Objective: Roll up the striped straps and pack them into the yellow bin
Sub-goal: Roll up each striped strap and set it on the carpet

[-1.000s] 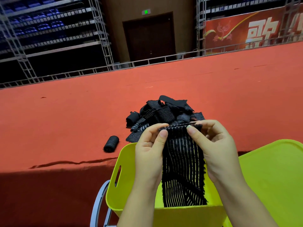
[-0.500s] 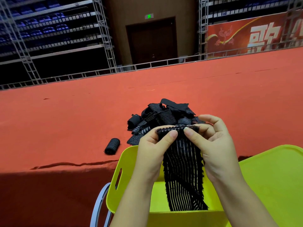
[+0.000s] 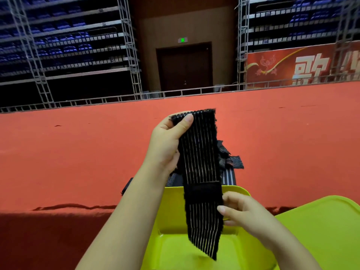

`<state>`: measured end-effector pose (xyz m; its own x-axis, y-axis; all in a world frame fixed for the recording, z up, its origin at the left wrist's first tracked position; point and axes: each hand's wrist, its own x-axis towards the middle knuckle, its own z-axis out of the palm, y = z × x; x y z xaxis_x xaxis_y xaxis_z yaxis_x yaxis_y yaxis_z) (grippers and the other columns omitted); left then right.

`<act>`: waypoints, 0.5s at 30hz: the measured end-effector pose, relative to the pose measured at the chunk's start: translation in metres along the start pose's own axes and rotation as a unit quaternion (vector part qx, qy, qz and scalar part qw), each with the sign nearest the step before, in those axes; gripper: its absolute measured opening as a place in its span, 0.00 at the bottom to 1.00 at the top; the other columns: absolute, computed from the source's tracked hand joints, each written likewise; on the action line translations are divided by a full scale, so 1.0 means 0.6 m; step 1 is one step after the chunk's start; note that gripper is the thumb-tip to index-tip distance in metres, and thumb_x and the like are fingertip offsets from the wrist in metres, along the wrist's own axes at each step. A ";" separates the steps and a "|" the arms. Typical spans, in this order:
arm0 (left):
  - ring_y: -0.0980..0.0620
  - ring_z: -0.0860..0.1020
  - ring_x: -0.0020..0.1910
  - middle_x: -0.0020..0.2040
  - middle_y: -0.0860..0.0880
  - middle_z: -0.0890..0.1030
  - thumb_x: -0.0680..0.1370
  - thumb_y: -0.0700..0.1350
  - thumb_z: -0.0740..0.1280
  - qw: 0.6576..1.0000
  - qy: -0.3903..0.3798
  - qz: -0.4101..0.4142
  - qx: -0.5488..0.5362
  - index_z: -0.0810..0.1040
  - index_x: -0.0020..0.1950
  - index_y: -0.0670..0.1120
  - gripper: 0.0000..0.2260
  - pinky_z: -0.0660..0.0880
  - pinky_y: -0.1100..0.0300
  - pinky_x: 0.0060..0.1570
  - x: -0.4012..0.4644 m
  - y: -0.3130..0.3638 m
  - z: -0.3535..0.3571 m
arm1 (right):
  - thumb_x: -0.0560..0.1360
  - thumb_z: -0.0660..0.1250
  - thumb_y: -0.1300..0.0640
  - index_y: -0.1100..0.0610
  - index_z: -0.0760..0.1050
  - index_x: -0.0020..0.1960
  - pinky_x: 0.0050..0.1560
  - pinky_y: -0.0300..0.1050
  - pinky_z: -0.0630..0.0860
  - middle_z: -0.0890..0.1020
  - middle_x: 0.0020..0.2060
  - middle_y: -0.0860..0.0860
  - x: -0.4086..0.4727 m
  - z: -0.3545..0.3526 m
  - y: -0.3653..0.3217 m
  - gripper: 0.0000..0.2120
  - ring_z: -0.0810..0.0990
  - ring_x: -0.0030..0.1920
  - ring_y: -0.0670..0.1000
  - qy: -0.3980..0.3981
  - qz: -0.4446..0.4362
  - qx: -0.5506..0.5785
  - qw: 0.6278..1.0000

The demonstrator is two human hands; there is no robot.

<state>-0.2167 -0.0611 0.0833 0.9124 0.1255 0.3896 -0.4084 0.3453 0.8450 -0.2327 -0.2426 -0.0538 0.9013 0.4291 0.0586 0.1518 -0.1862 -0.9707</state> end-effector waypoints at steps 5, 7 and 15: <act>0.50 0.83 0.37 0.38 0.47 0.84 0.75 0.36 0.67 1.000 -0.007 -0.003 0.014 0.81 0.44 0.43 0.04 0.82 0.56 0.40 -0.001 -0.006 -0.003 | 0.79 0.62 0.64 0.56 0.72 0.43 0.39 0.36 0.73 0.75 0.36 0.51 0.017 0.000 0.011 0.07 0.73 0.38 0.45 0.016 0.040 -0.042 0.998; 0.51 0.83 0.37 0.38 0.47 0.85 0.75 0.36 0.68 1.000 -0.011 -0.007 0.010 0.81 0.45 0.43 0.04 0.82 0.57 0.39 -0.008 -0.012 -0.002 | 0.78 0.63 0.65 0.56 0.70 0.41 0.36 0.35 0.71 0.74 0.33 0.50 0.026 0.006 0.014 0.09 0.71 0.34 0.45 0.029 0.034 -0.073 0.996; 0.50 0.83 0.39 0.39 0.46 0.85 0.69 0.41 0.71 0.999 -0.020 -0.003 0.028 0.82 0.45 0.44 0.06 0.81 0.54 0.42 -0.032 -0.030 -0.013 | 0.76 0.67 0.61 0.50 0.72 0.37 0.32 0.36 0.66 0.74 0.26 0.45 0.037 0.011 0.043 0.12 0.69 0.26 0.39 0.083 0.030 -0.194 0.977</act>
<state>-0.2265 -0.0626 0.0577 0.9134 0.0860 0.3980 -0.4050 0.2936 0.8659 -0.2114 -0.2323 -0.0789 0.9619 0.2635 0.0730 0.2100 -0.5408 -0.8146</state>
